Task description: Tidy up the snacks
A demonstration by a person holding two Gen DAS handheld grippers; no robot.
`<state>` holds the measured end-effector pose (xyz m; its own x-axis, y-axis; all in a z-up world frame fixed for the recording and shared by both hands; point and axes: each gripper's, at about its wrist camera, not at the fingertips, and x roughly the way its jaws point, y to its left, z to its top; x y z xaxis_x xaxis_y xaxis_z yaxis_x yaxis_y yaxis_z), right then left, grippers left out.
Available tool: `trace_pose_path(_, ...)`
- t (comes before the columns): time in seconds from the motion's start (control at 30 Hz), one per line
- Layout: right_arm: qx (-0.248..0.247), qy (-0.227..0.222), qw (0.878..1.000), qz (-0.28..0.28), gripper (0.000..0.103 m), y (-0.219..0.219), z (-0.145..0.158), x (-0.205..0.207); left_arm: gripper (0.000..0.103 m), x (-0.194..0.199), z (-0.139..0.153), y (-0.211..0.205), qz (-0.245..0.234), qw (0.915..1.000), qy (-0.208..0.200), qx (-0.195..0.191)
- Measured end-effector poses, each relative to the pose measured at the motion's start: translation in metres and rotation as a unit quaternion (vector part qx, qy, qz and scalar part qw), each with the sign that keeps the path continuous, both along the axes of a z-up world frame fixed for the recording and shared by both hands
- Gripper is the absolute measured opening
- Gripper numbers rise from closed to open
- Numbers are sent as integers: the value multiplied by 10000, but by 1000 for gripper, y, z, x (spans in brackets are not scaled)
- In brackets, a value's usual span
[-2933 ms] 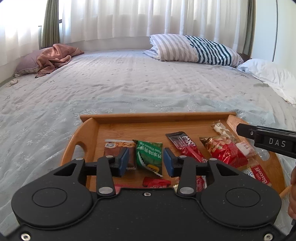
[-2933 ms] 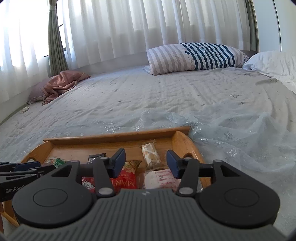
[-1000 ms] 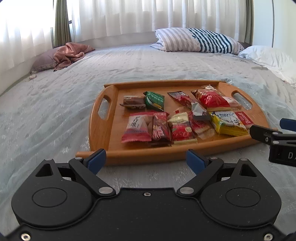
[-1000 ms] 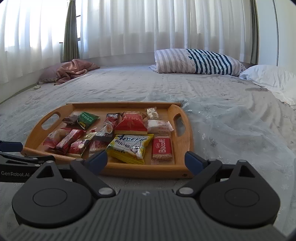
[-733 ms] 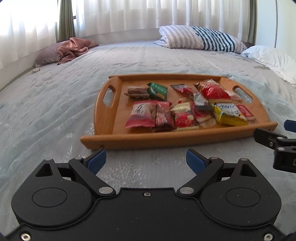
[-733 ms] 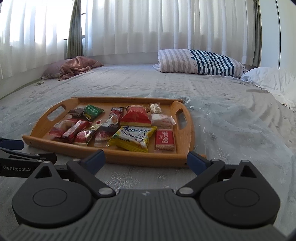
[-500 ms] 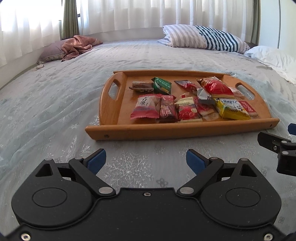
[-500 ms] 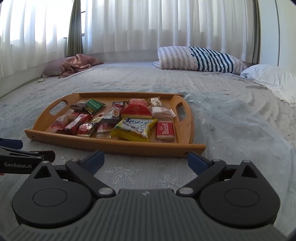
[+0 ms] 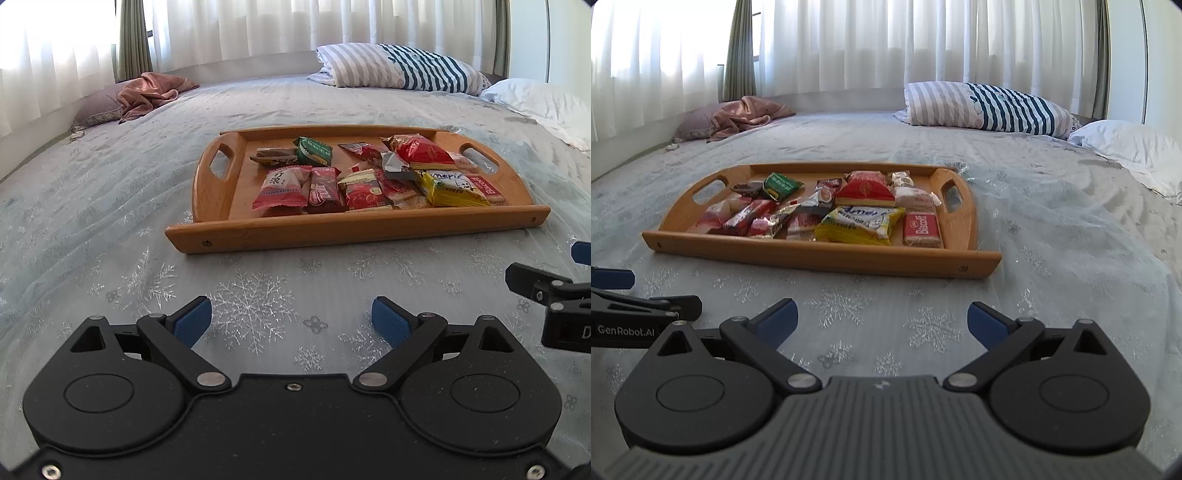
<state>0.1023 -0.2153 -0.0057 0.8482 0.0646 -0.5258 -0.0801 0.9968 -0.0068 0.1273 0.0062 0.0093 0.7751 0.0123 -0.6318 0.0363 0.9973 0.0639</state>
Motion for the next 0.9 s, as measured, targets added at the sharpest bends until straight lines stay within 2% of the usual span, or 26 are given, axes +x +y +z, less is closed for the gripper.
trace_pose_path(0.2, 14, 145, 9999, 6, 103, 0, -7, 3, 95, 1, -4, -2, 40, 10000, -20, -25)
trace_pose_path(0.4, 67, 300, 9995, 24, 103, -2, -14, 6, 100, 2, -9, -1, 92, 9999, -8, -81)
trace_pose_path(0.7, 80, 319, 9994, 57, 103, 0, -19, 8, 103, 3, -13, 1, 87, 9998, -40, -157)
trace_pose_path(0.9, 48, 326, 9994, 63, 103, 2, -21, 9, 103, 1, -16, 6, 69, 9993, -118, -341)
